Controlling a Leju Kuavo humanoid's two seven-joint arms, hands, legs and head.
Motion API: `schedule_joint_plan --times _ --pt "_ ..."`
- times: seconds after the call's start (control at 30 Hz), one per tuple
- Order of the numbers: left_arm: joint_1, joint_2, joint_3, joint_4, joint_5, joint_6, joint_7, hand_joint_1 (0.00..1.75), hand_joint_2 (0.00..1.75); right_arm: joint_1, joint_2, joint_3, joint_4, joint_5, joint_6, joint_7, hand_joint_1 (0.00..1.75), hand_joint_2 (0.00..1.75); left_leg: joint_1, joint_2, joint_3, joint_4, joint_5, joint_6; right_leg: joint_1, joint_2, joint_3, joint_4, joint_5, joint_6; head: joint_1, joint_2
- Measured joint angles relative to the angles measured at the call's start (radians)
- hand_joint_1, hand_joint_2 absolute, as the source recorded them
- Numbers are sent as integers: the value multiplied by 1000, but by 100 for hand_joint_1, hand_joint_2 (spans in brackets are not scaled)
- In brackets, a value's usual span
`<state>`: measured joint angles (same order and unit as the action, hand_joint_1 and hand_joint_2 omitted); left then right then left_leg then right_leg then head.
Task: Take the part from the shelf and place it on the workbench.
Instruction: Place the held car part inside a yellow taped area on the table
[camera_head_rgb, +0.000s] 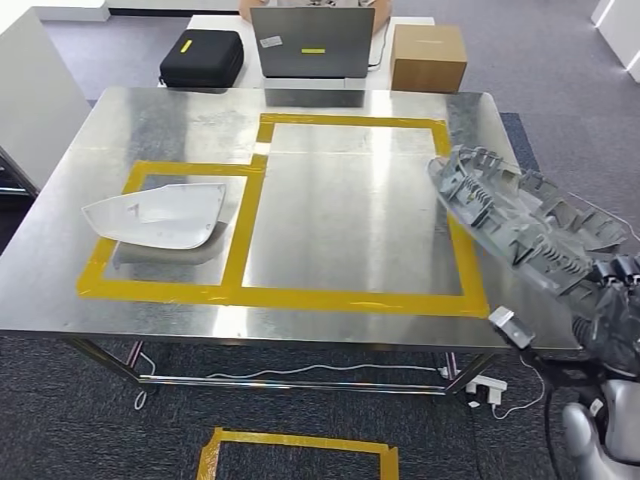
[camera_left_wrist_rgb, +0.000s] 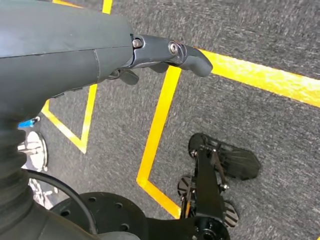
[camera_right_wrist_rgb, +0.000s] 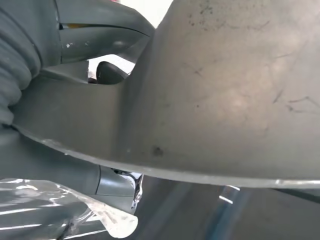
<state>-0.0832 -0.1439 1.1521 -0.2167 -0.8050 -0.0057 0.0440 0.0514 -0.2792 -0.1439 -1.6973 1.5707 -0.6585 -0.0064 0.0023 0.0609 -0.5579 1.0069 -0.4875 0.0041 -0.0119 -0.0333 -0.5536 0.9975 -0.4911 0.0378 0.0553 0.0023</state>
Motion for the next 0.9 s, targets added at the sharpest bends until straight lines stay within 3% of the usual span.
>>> schedule_joint_plan --times 0.07,0.13,0.33,0.63,0.9 --pt "-3 2 0 0 -8 -8 -4 0 175 -90 -87 118 98 -1 4 188 175 175 0 1 1 1 1 0 0 1 -1 0 2 1 0 0" --pt "-6 3 0 0 -15 -15 -6 0 175 -174 -149 240 185 -1 8 273 175 175 -1 1 2 2 1 1 0 2 -2 0 3 1 0 0" --pt "-6 7 -1 0 -26 -22 -17 0 175 -326 -246 472 352 -1 13 300 175 175 0 0 1 3 3 3 0 -1 -2 0 3 1 0 0" --pt "-6 8 -2 0 -36 -18 -19 0 175 -442 -260 663 496 -1 8 327 175 175 0 0 -2 3 3 3 1 0 -5 0 3 1 0 0" --pt "-6 14 -3 0 -57 -11 -19 0 175 -523 -232 773 563 0 2 248 175 175 0 0 -2 3 3 3 1 -1 -5 0 3 1 0 0"
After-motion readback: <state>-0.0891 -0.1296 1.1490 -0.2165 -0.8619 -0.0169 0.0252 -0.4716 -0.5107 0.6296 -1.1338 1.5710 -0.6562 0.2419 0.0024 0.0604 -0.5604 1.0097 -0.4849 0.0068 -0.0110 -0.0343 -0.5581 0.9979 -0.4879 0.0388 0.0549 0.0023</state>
